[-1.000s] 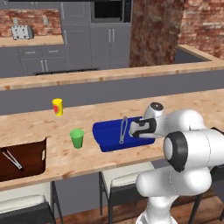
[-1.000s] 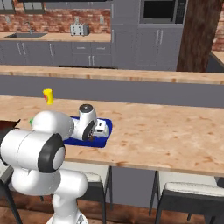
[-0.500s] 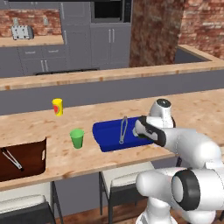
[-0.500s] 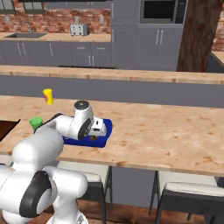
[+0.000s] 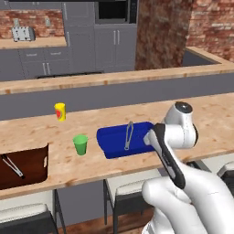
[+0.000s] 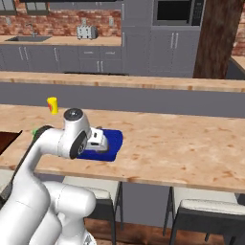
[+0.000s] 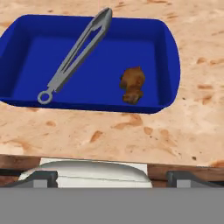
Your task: Gather the corn and avocado from the fridge and place them on a tray on the dining counter. Then gather the steak and chicken drumstick from the fridge and place them on the other tray.
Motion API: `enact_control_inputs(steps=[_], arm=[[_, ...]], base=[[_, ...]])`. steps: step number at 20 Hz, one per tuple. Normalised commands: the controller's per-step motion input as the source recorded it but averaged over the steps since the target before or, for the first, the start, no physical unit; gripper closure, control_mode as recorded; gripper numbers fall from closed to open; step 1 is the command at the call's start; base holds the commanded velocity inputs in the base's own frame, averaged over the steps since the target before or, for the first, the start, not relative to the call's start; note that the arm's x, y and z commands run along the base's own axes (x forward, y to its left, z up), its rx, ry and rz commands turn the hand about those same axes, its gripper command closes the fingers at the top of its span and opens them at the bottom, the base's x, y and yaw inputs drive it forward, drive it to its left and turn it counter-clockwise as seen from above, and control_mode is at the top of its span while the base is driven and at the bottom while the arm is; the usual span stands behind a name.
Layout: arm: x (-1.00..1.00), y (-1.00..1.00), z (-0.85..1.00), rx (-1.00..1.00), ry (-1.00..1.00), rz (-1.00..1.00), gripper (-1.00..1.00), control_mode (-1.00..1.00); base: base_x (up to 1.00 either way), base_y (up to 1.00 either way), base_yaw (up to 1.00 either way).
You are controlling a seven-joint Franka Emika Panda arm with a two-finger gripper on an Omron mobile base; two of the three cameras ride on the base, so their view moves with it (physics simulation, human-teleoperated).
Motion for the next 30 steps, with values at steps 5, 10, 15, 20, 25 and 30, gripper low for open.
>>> enact_control_inputs(steps=[5,10,15,20,25,30], arm=[[-0.88,0.28,0.65,0.00,-0.01,0.00,-1.00,-1.00],[-0.94,0.34,0.65,0.00,-0.01,0.00,-1.00,-1.00],[-0.93,0.36,0.59,0.00,-0.04,0.00,-1.00,-1.00],[-0.78,0.43,0.16,0.00,-0.13,0.00,-1.00,-1.00],[-0.53,0.29,-0.01,0.00,-0.20,0.00,-1.00,-1.00],[0.00,0.00,0.00,0.00,0.00,0.00,-1.00,1.00]], base=[[0.00,0.00,0.00],[0.00,0.00,0.00],[0.00,0.00,0.00],[0.00,0.00,0.00],[0.00,0.00,0.00],[-0.70,0.47,0.05]])
